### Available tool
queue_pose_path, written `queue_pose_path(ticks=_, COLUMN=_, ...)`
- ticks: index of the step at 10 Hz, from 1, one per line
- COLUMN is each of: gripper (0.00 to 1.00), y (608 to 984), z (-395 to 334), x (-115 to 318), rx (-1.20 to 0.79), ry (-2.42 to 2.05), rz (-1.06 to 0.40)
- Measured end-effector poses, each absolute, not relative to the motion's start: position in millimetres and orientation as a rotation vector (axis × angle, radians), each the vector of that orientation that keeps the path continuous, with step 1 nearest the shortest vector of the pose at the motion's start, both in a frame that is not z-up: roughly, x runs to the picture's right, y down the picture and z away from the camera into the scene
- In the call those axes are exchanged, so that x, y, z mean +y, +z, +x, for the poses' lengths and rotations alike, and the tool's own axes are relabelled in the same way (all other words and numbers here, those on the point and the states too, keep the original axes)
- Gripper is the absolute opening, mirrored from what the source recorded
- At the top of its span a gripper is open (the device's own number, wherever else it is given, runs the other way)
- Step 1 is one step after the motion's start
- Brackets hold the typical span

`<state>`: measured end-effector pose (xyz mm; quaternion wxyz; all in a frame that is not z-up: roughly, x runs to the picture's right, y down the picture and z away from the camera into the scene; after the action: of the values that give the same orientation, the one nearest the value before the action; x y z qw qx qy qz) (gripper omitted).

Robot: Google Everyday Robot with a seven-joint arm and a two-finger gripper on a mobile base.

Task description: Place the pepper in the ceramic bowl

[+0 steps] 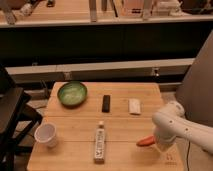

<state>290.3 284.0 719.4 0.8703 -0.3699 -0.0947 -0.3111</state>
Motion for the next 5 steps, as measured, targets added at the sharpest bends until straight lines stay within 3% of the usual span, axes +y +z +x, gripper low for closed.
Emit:
queue_pose_path(ticks=3, gripper=0.78, y=714.3, z=262.1, x=255.9, rx=-0.308, ry=-0.719, rz=-0.666)
queue_pose_path(ticks=5, gripper=0.8, y=721.9, z=253.9, x=251.5, rx=-0.327, ry=-0.735, rz=-0.647)
